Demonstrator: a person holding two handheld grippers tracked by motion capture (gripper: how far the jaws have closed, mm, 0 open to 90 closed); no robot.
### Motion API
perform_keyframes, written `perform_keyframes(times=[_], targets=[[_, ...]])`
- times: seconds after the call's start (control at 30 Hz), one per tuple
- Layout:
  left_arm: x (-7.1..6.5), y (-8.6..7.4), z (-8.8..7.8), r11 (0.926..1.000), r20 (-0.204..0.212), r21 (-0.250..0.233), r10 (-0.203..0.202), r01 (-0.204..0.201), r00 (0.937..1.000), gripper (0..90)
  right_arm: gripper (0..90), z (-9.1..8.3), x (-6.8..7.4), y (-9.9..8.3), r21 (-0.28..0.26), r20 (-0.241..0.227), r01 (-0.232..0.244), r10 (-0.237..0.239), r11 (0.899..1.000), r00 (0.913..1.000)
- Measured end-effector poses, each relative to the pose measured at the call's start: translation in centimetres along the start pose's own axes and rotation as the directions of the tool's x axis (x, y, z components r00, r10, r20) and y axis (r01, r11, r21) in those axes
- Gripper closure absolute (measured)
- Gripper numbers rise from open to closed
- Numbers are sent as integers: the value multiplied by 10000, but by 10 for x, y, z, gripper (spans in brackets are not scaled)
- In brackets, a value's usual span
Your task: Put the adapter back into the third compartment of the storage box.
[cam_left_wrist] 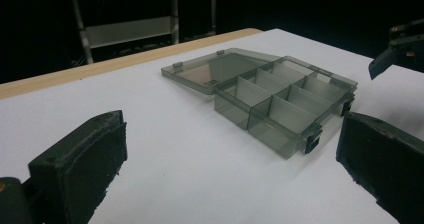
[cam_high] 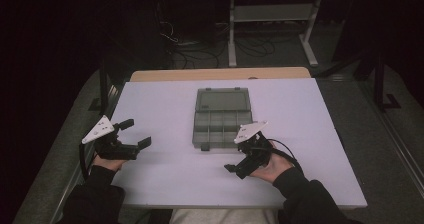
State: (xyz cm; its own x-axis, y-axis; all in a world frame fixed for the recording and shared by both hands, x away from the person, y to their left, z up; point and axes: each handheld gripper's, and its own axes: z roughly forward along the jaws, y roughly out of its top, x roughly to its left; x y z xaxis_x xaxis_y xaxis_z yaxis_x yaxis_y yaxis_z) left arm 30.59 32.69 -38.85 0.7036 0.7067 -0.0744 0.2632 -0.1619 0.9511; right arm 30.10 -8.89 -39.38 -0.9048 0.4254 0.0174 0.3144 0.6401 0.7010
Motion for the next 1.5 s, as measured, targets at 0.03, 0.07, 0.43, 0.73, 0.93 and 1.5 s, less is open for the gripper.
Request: perform_keyframes(times=[0.03,0.07,0.43,0.73,0.93,1.5], targets=[[0,0,0,10000,-2,1,0,0,10000,0,0,2,1,0,75,-50,60,-59,10000,10000],[0,0,0,10000,4,-6,-6,6,10000,0,0,4,1,0,126,-77,93,-92,9999,9999],[0,0,0,10000,31,-11,12,-12,10000,0,0,23,6,-3,643,-362,207,-184,9977,9992],[0,0,0,10000,43,27,53,-54,10000,0,0,29,8,-3,952,-436,309,-268,9950,9987],[0,0,0,10000,45,24,46,-46,10000,0,27,32,6,-3,1206,-622,278,-204,9923,9979],[0,0,0,10000,54,-5,33,-33,10000,0,337,37,0,-7,1942,-1055,49,159,9809,9943]])
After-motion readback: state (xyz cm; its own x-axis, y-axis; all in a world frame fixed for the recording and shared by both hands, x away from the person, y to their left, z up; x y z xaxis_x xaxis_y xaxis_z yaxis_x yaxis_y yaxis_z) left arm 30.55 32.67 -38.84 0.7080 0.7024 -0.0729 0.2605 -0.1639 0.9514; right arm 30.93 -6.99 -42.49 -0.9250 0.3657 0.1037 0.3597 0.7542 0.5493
